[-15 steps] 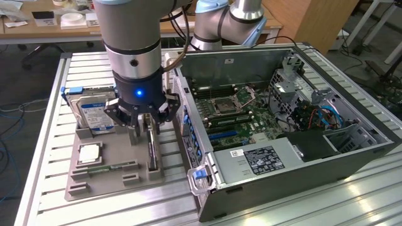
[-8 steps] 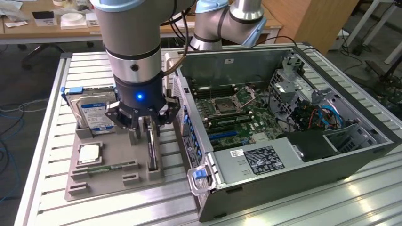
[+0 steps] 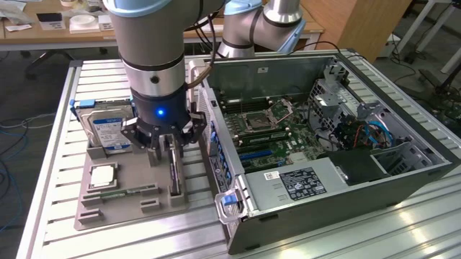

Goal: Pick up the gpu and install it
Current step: 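Pick up the gpu and move the gpu toward the slot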

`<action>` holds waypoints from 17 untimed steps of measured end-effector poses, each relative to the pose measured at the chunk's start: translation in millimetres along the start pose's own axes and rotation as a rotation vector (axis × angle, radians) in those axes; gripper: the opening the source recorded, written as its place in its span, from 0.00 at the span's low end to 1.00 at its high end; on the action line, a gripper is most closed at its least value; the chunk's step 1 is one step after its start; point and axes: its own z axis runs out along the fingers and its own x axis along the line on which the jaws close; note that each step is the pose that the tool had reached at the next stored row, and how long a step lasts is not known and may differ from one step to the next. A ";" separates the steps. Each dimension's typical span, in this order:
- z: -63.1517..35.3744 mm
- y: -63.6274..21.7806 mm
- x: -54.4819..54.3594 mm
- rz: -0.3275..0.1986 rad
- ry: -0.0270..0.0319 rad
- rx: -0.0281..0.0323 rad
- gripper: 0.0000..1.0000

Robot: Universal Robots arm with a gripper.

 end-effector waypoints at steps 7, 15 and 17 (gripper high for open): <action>9.5 -0.4 0.2 0.000 0.0000 0.0000 0.47; 19.1 -0.3 -0.2 0.000 0.0001 0.0001 0.47; 20.4 0.0 -1.7 0.000 0.0001 -0.0001 0.47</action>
